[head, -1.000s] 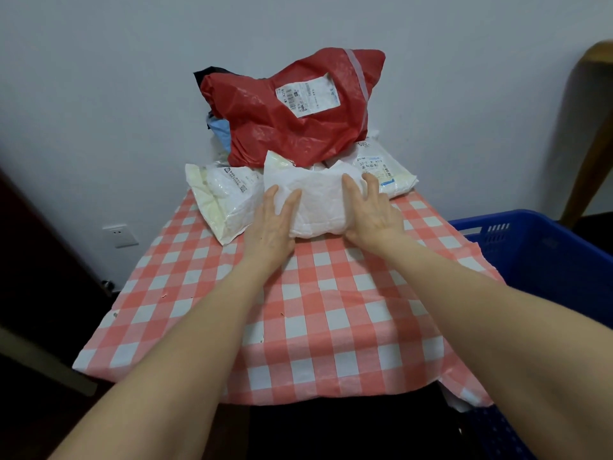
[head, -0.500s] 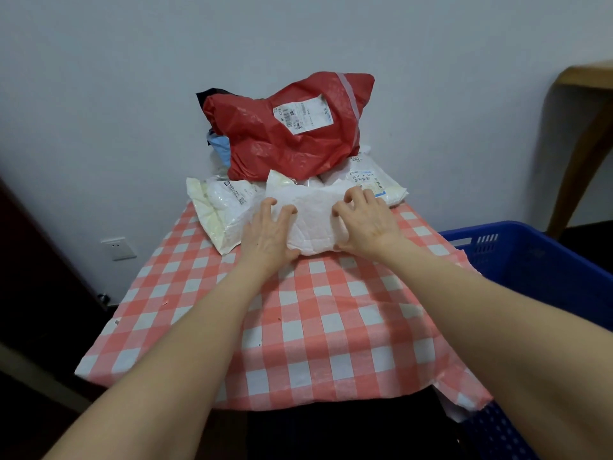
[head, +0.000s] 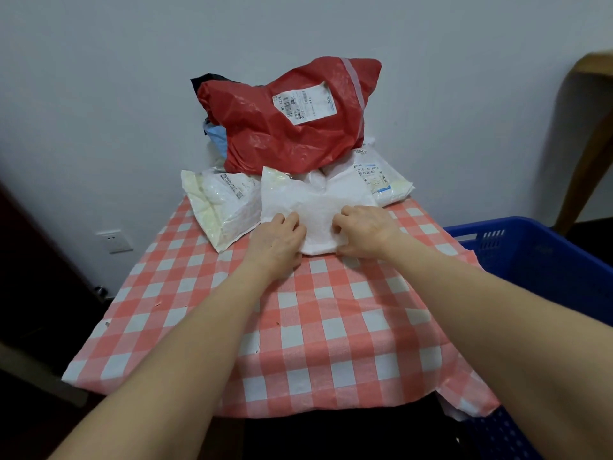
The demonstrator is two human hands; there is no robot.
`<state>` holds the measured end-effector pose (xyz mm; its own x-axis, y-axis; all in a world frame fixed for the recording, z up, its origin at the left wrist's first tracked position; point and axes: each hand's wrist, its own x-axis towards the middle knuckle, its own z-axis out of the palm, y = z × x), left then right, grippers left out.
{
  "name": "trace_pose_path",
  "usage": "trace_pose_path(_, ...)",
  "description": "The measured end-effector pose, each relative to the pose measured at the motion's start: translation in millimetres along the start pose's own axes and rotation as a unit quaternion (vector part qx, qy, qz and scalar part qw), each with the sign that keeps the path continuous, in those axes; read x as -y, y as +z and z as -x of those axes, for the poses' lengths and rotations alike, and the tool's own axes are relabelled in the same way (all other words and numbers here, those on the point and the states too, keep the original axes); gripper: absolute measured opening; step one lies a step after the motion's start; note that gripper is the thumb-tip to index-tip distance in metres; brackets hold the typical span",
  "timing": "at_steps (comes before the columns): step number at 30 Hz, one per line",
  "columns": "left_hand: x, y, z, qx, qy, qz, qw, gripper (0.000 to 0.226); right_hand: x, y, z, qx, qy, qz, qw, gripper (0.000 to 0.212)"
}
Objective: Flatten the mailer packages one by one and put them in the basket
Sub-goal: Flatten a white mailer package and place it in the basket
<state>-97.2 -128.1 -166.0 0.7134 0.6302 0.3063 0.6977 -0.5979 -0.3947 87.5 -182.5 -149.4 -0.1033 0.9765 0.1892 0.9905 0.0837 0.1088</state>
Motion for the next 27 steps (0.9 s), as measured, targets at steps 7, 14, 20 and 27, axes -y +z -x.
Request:
trace_pose_path(7,0.6,-4.3,-13.4,0.076,0.006,0.012,0.997,0.024,4.9,-6.3,-7.6,0.044,0.013,0.004,0.999,0.027)
trace_pose_path(14,9.5,-17.8,-22.9,0.143,0.031,0.098,0.984,0.021,9.4,-14.0,-6.0,0.102,0.037,-0.064,0.992,0.026)
trace_pose_path(20,7.7,-19.5,-25.3,0.187,0.035,0.115,0.975,0.019,10.2,-10.1,-7.6,0.137,0.041,-0.085,0.986,0.023)
trace_pose_path(27,22.2,-33.7,-21.9,0.056,-0.082,0.196,0.976,0.019,-7.3,-32.4,-10.6,0.024,0.074,-0.17,0.982,0.036)
